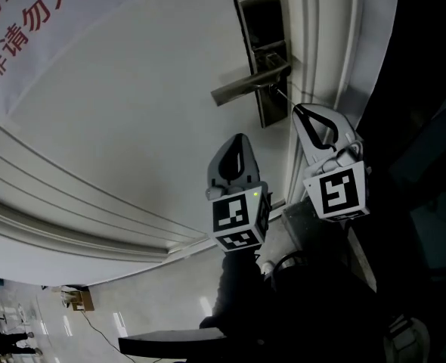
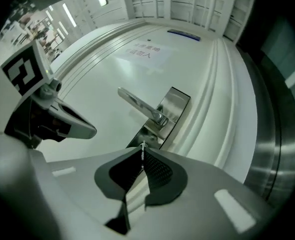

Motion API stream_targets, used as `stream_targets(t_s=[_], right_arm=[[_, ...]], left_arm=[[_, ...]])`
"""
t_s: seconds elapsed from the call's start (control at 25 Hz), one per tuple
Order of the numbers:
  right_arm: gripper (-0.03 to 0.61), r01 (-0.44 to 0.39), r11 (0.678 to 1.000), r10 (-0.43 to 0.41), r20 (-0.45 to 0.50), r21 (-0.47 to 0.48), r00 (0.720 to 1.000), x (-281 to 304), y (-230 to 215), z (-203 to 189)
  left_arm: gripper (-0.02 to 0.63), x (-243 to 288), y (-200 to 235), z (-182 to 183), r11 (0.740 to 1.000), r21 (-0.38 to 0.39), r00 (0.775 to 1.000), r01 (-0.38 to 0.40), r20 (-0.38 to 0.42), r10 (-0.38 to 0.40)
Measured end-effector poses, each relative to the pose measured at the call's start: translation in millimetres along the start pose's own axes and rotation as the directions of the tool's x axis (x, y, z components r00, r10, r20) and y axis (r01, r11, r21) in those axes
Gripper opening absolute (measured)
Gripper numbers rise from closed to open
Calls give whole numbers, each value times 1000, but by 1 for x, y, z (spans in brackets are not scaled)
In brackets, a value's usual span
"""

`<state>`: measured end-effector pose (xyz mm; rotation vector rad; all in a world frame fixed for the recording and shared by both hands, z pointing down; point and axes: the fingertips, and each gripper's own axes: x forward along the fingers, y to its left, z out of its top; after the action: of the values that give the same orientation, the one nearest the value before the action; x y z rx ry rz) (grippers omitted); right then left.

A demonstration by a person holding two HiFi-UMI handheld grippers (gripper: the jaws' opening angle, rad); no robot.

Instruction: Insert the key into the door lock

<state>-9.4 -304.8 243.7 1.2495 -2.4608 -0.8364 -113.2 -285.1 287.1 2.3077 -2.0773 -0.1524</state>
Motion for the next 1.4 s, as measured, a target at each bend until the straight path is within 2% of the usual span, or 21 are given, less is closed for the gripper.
stream_targets(t_s=[0.08,0.12,0.28,0.44,0.56,0.96,1.4], right_arm=[[12,11,990,-13,-18,-143,1000,3,0,0],[12,13,975,-21,-30,-224,999,4,1,-1],[12,22,874,-57,-56,-485,997,10,6,-5],[12,26,777,-92,-73,-629,993,19,9,-10],[12,20,737,-110,-91,-675,990,22,9,-13],[12,6,690,-141,-126,-724,982,30,7,-16],[12,-10,682,-153,-155,-731,976,32,9,-13]], left_arm=[[2,5,-2,0,1000,1,1000,17,-3,-17],[2,7,-3,-1,1000,4,1000,24,-6,-24],[2,11,-5,-4,999,0,999,36,-19,-36],[2,13,-5,-5,999,2,999,41,-19,-41],[2,14,-3,-5,999,-1,999,46,-17,-46],[2,20,-5,-7,997,-3,997,72,-25,-72],[2,21,-11,-8,995,-2,995,100,-27,-100]])
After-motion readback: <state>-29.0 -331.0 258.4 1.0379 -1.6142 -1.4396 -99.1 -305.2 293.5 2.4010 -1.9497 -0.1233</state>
